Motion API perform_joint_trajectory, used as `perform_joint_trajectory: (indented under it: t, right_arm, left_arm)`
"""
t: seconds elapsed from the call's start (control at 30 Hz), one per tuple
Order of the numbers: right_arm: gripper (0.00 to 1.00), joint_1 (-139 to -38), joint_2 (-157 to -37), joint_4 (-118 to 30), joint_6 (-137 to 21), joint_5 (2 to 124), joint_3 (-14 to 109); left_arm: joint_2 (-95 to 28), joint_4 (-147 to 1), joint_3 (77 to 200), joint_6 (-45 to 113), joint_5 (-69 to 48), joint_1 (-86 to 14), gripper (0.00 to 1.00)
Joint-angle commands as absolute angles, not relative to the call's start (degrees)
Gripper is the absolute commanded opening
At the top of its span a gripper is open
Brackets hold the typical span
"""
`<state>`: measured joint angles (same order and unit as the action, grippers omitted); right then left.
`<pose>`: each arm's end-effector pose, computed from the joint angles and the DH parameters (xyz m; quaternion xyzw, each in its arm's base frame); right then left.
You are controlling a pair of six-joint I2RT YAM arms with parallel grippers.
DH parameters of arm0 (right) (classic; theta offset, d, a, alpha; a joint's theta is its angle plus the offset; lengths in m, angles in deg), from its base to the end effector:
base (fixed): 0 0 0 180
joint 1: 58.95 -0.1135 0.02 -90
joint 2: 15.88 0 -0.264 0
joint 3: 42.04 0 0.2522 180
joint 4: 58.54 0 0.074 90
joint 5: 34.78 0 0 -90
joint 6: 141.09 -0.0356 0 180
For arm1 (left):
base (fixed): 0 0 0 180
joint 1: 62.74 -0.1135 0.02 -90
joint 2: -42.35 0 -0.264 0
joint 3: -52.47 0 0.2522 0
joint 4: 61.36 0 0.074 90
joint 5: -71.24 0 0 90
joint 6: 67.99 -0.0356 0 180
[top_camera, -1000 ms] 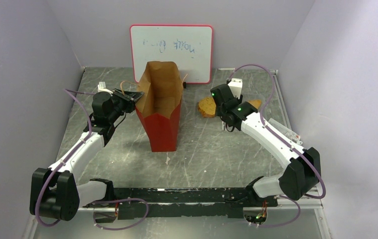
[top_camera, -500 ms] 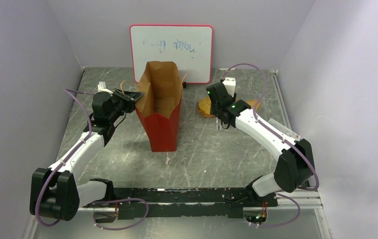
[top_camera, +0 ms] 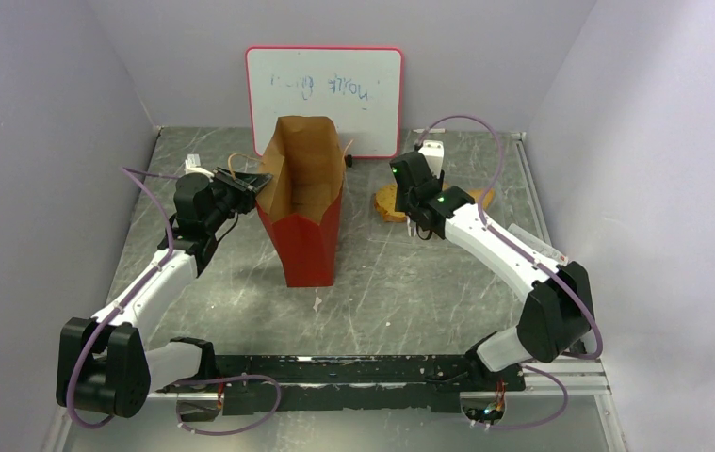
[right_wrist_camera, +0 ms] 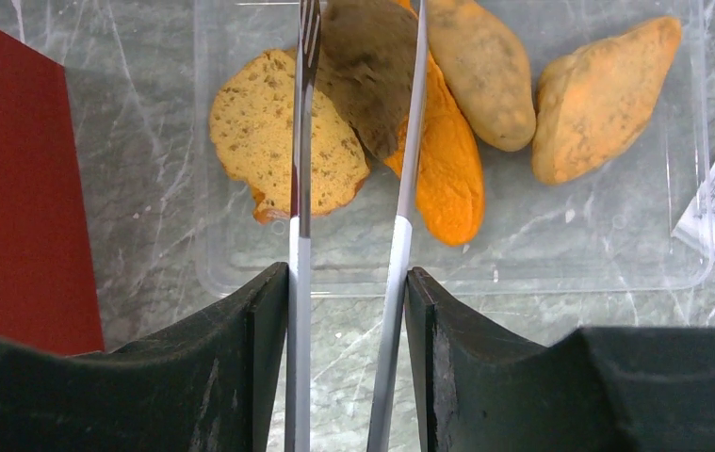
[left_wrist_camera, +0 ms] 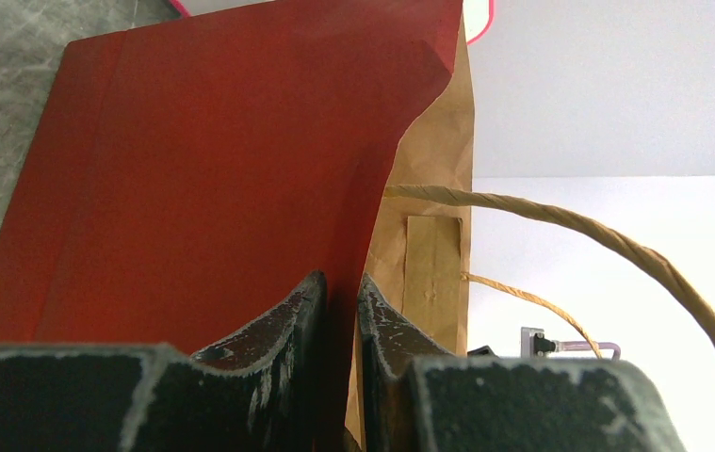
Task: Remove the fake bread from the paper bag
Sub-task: Place the fake bread in the container, then place the clamp in the container.
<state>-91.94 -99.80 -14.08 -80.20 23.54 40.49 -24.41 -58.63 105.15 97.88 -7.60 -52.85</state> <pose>0.2759 0.1568 0.2951 0.0723 0.8945 -0.0302 0.4402 0.2621 -0.0527 0.2733 -0.3675 0.6793 -0.4843 0.4110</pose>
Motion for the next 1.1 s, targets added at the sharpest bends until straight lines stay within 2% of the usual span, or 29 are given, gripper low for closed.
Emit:
perform_joint_trajectory:
  t: [0.0,0.37,0.83,1.07]
  right_arm:
    - [0.46,-91.57,-98.14,-15.9,-79.22,22.53,42.73]
    - [0.45,-92.32,-95.42,-17.47,-77.92,23.32,41.47]
    - [0.44,-106.42,-93.73,-20.77,-79.85,18.37,37.9]
    - [0.43,-113.31,-96.97,-26.43,-82.6,16.01,34.16]
  left_arm:
    - [-24.63,-57.53,106.36,97.11,-7.6,-53.33,0.13]
    - [-23.26,-59.29,106.61,94.23,-9.43,-53.34,0.13]
    - [-19.27,-64.2,106.07,90.29,-10.97,-54.35,0.15]
    - [-19.15,-65.28,106.9,88.81,-10.57,-54.39,0.23]
